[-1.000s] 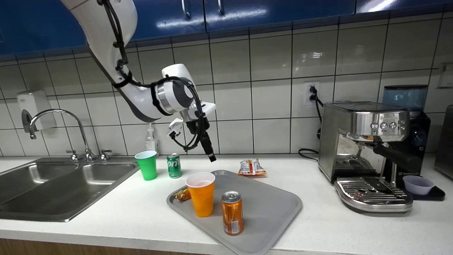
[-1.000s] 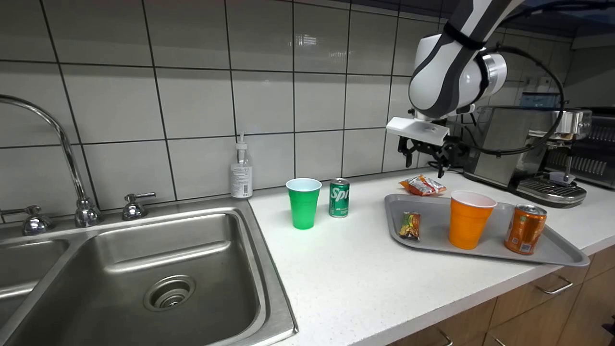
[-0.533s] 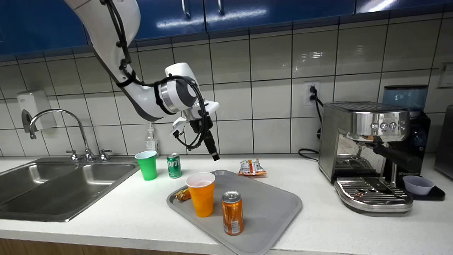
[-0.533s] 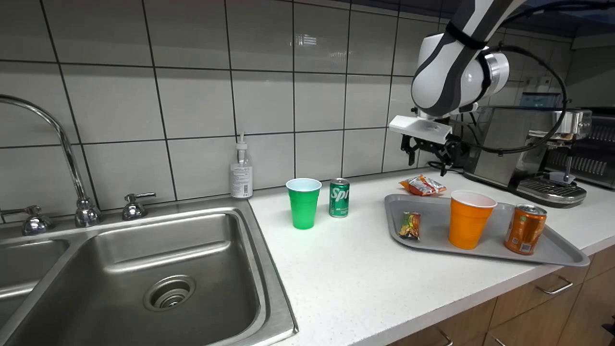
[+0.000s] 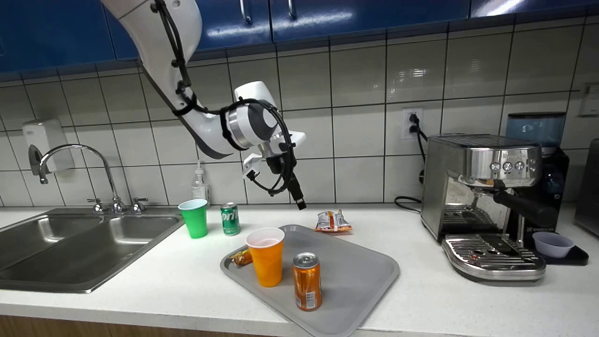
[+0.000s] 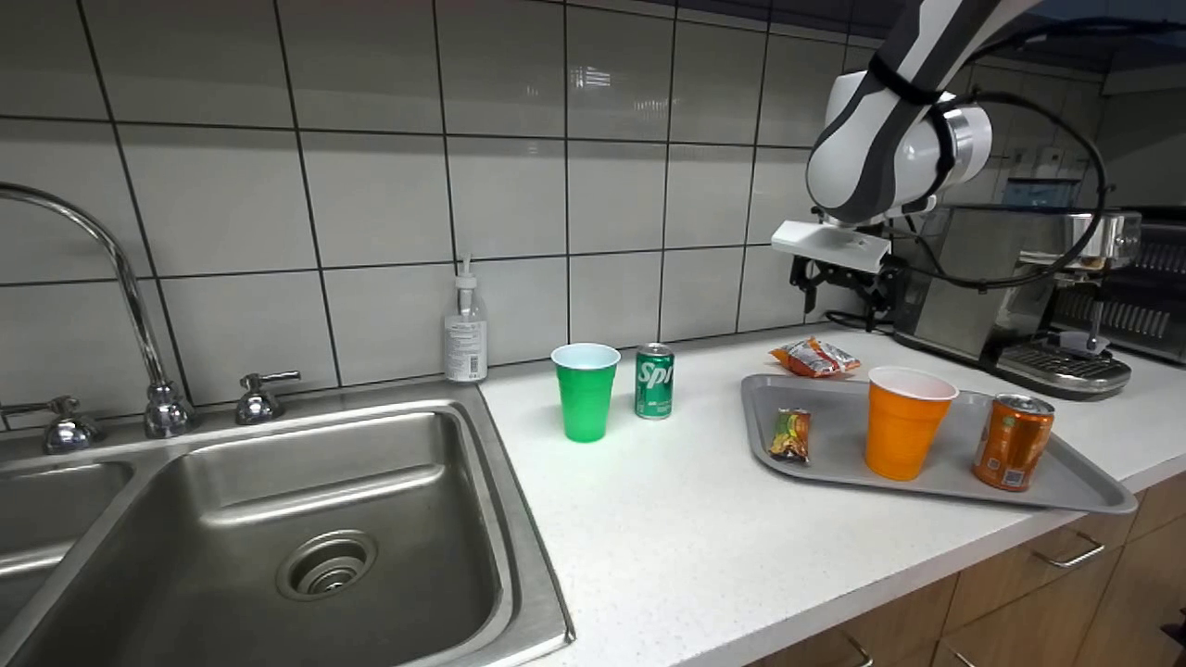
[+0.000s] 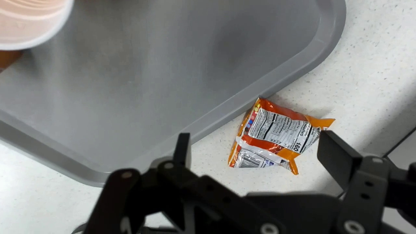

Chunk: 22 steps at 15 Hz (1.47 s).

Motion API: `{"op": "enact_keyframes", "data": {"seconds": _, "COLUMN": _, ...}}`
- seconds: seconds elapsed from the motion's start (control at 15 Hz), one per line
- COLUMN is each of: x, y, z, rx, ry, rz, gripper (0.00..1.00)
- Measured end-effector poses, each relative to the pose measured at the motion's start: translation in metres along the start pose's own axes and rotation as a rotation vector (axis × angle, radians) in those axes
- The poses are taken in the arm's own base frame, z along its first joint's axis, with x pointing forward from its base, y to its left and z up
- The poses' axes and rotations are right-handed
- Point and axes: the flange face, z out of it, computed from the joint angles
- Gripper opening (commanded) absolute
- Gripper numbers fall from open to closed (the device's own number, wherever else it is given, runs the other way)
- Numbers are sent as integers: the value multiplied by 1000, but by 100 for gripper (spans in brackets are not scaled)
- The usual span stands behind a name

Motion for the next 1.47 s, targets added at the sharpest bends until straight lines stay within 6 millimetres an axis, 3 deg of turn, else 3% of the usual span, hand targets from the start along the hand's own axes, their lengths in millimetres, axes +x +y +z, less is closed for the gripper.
{"op": "enact_keyframes", "data": {"seconds": 1.47, "x": 43, "y": -41, "z": 52, "rx": 31, "ry": 34, "rz": 33, "gripper": 100}}
